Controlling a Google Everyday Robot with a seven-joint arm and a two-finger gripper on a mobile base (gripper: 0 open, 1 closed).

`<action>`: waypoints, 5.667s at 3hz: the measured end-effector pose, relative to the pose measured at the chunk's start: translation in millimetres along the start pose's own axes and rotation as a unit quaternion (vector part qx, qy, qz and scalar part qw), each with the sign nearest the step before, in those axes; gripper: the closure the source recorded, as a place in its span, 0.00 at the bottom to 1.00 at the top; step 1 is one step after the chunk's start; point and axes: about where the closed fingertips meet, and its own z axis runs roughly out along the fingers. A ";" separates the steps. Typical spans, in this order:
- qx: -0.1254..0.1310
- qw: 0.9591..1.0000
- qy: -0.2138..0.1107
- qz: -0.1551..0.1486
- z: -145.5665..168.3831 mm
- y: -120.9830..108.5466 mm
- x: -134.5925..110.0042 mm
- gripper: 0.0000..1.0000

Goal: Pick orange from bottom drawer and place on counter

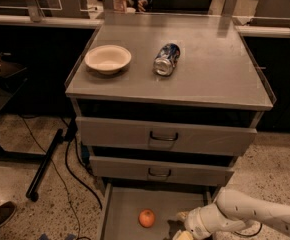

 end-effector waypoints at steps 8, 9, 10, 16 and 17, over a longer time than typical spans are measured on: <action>0.054 0.995 -0.082 -0.001 150.5 -141.0 -2.0 0.00; 0.073 0.991 -0.108 -0.005 165.3 -149.9 -0.5 0.00; 0.083 0.989 -0.123 -0.003 177.6 -161.1 1.7 0.00; 0.098 0.984 -0.146 0.021 205.7 -202.3 -5.1 0.50; 0.098 0.984 -0.146 0.021 205.8 -202.3 -5.2 0.73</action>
Offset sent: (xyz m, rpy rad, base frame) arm 0.0684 0.0025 -0.0980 0.0514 -0.0285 -0.1464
